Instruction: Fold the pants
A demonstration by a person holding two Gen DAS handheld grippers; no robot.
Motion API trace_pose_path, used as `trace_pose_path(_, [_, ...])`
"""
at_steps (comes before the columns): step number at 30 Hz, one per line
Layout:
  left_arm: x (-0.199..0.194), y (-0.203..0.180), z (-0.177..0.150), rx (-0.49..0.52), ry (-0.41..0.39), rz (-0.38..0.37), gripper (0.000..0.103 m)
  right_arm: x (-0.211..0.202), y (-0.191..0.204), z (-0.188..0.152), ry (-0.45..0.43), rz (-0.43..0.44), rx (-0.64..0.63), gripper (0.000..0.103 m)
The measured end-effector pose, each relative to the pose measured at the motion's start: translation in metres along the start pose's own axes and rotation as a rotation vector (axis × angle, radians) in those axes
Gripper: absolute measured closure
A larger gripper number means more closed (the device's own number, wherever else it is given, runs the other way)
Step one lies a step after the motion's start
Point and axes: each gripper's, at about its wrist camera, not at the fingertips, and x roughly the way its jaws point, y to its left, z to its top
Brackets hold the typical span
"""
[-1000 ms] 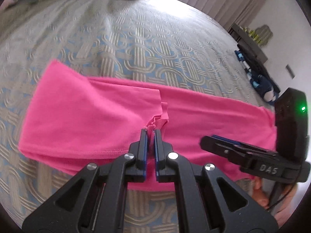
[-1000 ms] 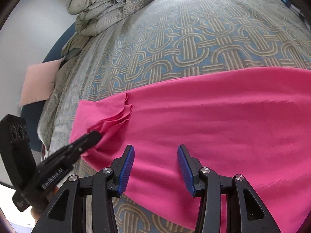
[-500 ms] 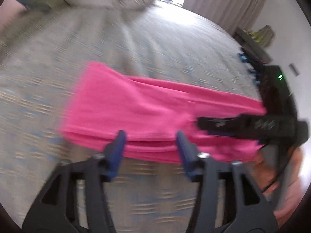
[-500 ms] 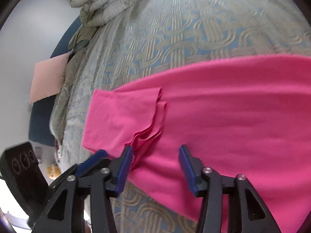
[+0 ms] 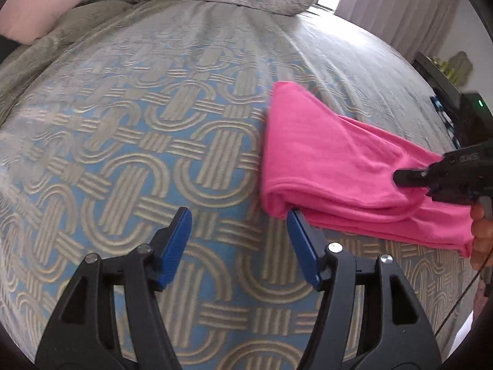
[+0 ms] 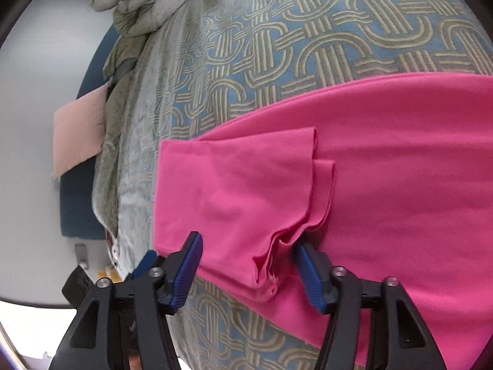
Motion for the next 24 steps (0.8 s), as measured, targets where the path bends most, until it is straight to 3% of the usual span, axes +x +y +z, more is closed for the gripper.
trace_pose_path(3, [0.005, -0.018, 0.000, 0.051, -0.003, -0.003, 0.038, 0.001, 0.010, 0.000, -0.025, -0.050, -0.016, 0.098])
trace_pose_path(7, [0.014, -0.033, 0.005, 0.117, -0.025, 0.065, 0.038, -0.020, 0.035, -0.005, -0.117, -0.062, -0.109, 0.098])
trace_pose_path(12, [0.014, -0.027, 0.011, 0.084, -0.029, 0.073, 0.038, -0.062, 0.061, -0.012, -0.240, -0.055, -0.207, 0.098])
trace_pose_path(16, [0.017, -0.030, 0.013, 0.082, -0.029, 0.074, 0.038, -0.093, 0.056, -0.017, -0.327, -0.124, -0.281, 0.098])
trace_pose_path(20, [0.018, -0.039, 0.009, 0.101, -0.031, 0.087, 0.038, -0.080, 0.012, -0.011, -0.247, -0.177, -0.181, 0.098])
trace_pose_path(24, [0.018, -0.047, 0.005, 0.139, -0.038, 0.118, 0.038, -0.067, -0.035, -0.015, -0.189, -0.169, -0.064, 0.097])
